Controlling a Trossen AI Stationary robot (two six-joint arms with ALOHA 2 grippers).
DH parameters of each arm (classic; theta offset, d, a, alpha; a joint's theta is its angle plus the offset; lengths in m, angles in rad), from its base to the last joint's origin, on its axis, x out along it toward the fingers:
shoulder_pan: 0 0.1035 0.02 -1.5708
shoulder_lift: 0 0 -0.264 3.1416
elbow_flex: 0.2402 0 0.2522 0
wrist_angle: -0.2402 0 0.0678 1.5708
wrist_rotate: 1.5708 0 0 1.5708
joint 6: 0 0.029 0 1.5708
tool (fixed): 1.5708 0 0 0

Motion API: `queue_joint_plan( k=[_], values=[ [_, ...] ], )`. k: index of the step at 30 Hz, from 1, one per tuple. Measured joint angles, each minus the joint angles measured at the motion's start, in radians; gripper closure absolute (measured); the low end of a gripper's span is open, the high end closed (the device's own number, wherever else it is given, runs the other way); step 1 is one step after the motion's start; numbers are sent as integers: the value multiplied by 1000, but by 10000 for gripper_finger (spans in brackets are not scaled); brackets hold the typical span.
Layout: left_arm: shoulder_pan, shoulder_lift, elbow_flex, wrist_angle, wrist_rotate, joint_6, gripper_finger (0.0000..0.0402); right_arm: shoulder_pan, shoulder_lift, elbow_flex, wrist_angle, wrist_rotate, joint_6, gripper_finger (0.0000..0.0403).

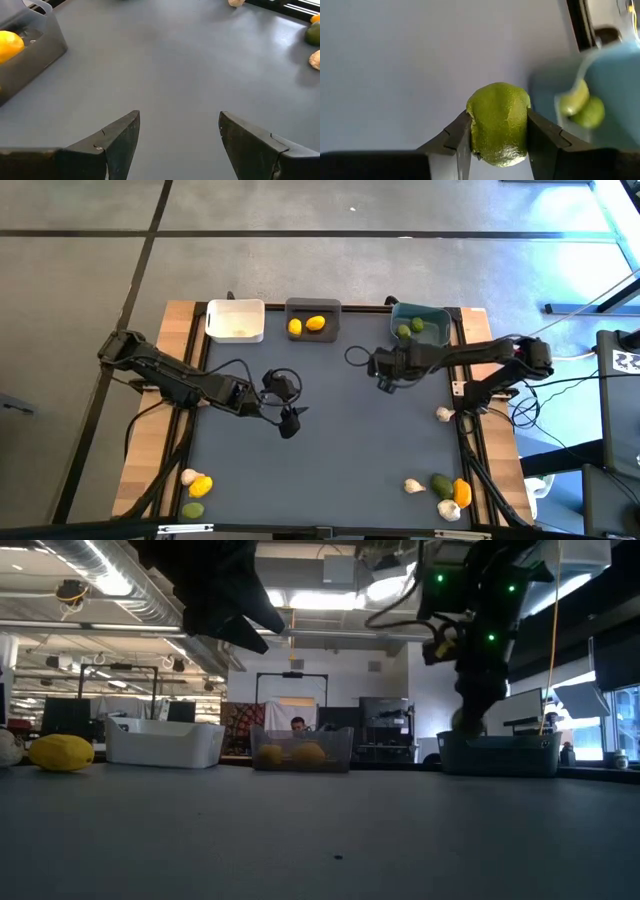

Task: Sort produce into baskets
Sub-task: Put the lime into the blue bin

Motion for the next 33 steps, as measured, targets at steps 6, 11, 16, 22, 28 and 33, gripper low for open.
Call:
queue_joint_plan(
  k=[6,11,16,22,28,33],
  values=[
    [0,0,0,-2,0,6,135,-92,-98,0,-81,2,-13,265],
    [0,0,0,-2,0,7,135,-171,-202,0,-96,-11,-64,265],
    [0,0,0,-2,0,7,135,-294,-268,1,-101,-58,-114,265],
    [0,0,0,-1,0,8,135,-464,-267,1,-85,-124,-186,265],
    [0,0,0,-1,0,8,135,-595,-235,1,-31,-148,-220,265],
    [0,0,0,-1,0,14,135,-674,-188,1,3,-226,-220,265]
  ],
)
